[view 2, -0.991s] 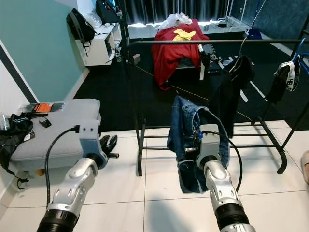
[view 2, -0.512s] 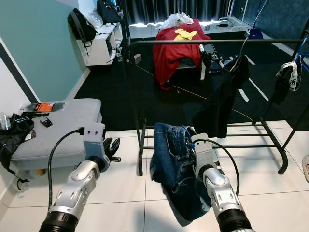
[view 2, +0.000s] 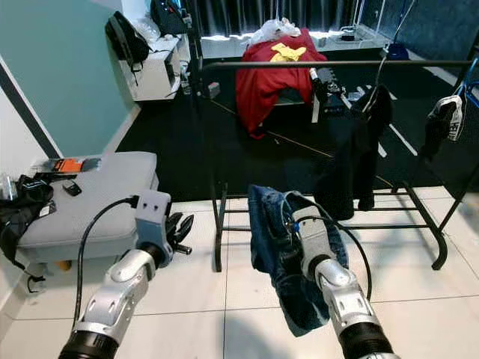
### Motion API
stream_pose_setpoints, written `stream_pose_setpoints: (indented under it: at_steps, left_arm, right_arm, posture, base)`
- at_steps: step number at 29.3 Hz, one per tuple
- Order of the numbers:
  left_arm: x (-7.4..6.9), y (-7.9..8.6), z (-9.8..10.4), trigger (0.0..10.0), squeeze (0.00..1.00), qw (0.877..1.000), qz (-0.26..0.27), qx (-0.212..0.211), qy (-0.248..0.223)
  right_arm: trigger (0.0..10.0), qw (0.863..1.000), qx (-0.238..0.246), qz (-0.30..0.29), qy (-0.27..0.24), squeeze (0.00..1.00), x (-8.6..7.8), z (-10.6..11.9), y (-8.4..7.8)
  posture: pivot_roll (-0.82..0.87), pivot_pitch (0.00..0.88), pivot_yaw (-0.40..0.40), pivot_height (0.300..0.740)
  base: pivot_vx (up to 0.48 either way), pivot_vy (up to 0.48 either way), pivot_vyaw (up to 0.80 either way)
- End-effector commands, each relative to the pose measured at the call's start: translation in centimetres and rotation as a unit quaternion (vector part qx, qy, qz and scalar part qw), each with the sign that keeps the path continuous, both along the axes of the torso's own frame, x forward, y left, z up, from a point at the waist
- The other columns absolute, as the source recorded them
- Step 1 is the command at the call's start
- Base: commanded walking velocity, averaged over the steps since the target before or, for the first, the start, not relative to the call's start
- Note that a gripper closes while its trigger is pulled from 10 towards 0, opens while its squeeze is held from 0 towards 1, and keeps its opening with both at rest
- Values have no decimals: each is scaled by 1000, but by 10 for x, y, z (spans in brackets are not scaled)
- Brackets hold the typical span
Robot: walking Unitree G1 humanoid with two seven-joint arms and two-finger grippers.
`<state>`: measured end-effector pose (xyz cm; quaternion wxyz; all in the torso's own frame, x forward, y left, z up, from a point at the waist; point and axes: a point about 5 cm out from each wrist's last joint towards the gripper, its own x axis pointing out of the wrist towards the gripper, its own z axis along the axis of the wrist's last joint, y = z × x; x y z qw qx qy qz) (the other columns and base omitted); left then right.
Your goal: Hang hanger
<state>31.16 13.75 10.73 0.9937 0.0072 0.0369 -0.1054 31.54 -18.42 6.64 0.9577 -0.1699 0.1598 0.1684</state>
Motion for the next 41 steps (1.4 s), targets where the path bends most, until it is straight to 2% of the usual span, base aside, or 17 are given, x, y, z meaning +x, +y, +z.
stream_pose_setpoints:
  at_steps: [1,6,9,11,12,14,22,29,36,37,40,41]
  left_arm:
    - [-1,6,-3,10000,0,1000,5,11,3]
    - [9,-1,0,10000,0,1000,2,3,2]
    - [9,-1,0,10000,0,1000,2,3,2]
    - [15,-7,1,10000,0,1000,0,2,3]
    - [15,-7,1,10000,0,1000,0,2,3]
    - [18,-13,1,10000,0,1000,-8,-1,4]
    - [18,-17,-1,10000,0,1000,-23,6,8]
    - [18,-12,-2,10000,0,1000,-14,6,8]
    - [14,-3,-1,10000,0,1000,0,22,5]
    - [14,0,0,10000,0,1000,4,27,5]
    - [13,3,1,10000,0,999,12,31,6]
    - [12,7,1,10000,0,999,19,31,8]
  right_arm:
    - [10000,998,-24,45,-30,0,3,9,7]
    - [10000,997,-46,40,-37,0,3,16,-6]
    - [10000,997,-46,40,-37,0,3,16,-6]
    - [10000,998,-51,33,-36,0,3,16,-9]
    - [10000,998,-51,33,-36,0,3,16,-9]
    - [10000,997,-48,27,-46,0,5,21,-7]
    - [10000,997,-41,28,-52,0,0,17,-5]
    - [10000,997,-37,36,-50,0,-4,14,-2]
    - [10000,997,24,4,-72,0,4,16,10]
    - [10000,996,48,-20,-75,0,7,17,11]
    - [10000,994,69,-45,-77,0,10,17,12]
    - [10000,990,90,-76,-80,0,12,17,12]
  posture:
    - [47,61,69,740]
    - [20,57,82,740]
    - [20,57,82,740]
    - [-45,45,106,740]
    - [-45,45,106,740]
    - [-90,46,159,740]
    - [-86,42,162,740]
    - [-77,33,151,740]
    - [-8,24,111,740]
    - [21,26,96,740]
    - [27,27,94,740]
    - [40,28,83,740]
  base:
    - [0,0,0]
    - [0,0,0]
    - [0,0,0]
    - [0,0,0]
    - [0,0,0]
    - [0,0,0]
    - [0,0,0]
    - [0,0,0]
    - [0,0,0]
    - [0,0,0]
    - [0,0,0]
    - [0,0,0]
